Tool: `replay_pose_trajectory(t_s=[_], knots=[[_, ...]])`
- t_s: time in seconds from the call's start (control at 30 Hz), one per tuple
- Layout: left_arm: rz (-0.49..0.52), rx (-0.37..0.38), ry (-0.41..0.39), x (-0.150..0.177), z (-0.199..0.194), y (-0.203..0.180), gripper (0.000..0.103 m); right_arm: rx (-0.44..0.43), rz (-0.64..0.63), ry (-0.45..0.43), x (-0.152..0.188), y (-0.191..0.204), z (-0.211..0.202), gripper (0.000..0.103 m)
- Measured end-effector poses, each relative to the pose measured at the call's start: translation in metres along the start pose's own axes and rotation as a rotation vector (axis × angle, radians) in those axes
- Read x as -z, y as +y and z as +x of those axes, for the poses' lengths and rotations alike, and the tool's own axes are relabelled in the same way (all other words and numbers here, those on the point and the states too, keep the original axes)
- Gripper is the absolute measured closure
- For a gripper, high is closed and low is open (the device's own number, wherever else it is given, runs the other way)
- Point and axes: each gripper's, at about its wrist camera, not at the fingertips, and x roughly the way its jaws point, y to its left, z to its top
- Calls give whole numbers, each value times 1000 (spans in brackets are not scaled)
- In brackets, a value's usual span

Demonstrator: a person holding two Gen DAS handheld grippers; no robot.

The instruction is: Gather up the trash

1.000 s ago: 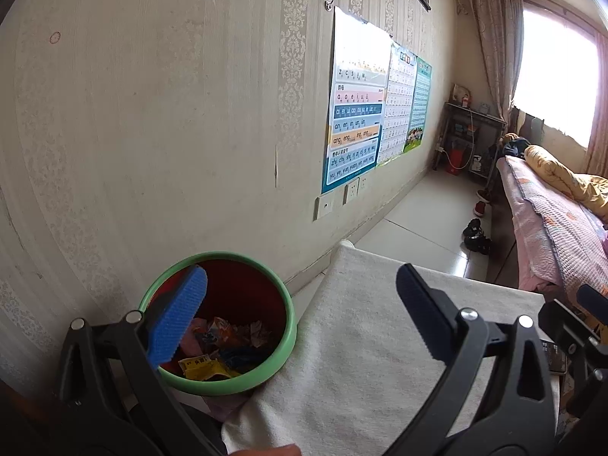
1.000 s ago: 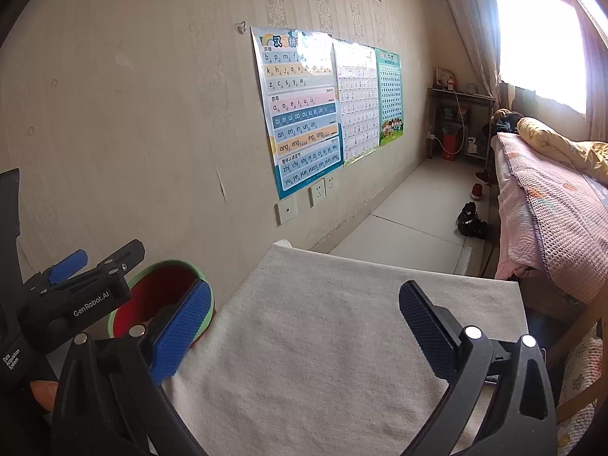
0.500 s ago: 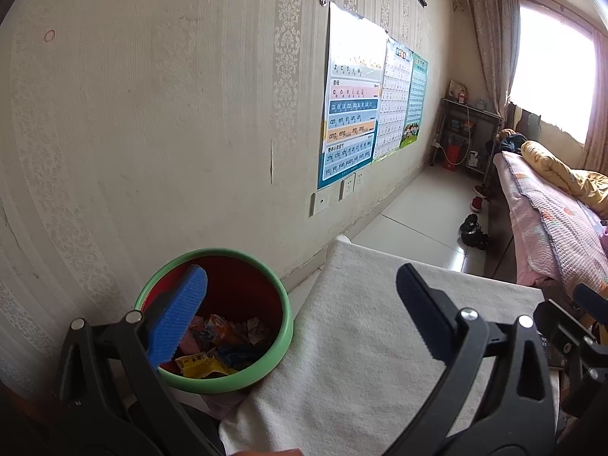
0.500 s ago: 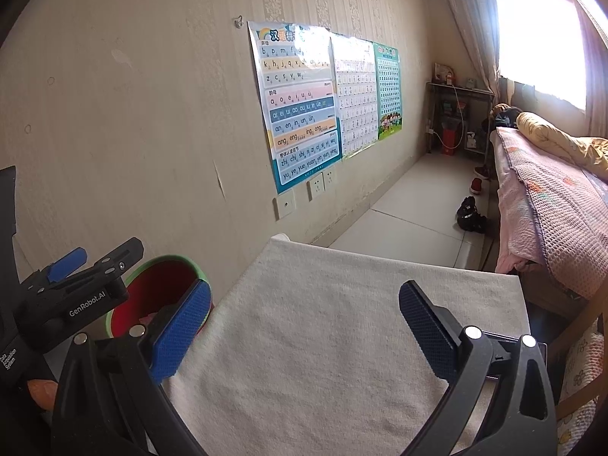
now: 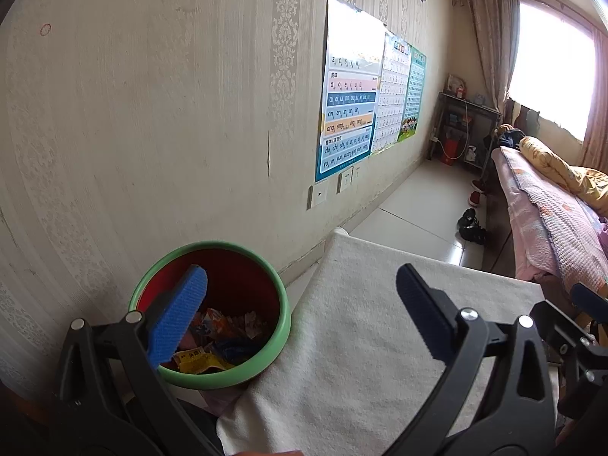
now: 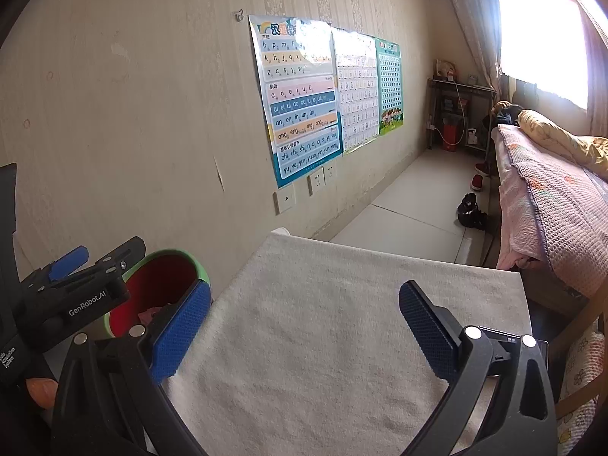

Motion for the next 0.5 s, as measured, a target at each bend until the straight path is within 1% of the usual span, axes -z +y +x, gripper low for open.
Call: replay_pose_trajectory(t_s=[0.17,0.27,0.3,0.4,0.47,0.5], knots=[[0,3,6,3,1,1,5,5,3,23,5,-3,6,7],[9,-1,23,5,6,2,5,4,27,75,19,-15,18,7],[11,-9,36,7,9,4,5,19,42,98,27,-23,24,7],[9,-20,95,16,19,17,5,148,85,187,66,-59,43,7],[-21,-11,159,25,27,32,5,240,96,243,95,-85,53,7],[-48,7,196,31,32,41,5,278,99,274,109,-98,57,7]])
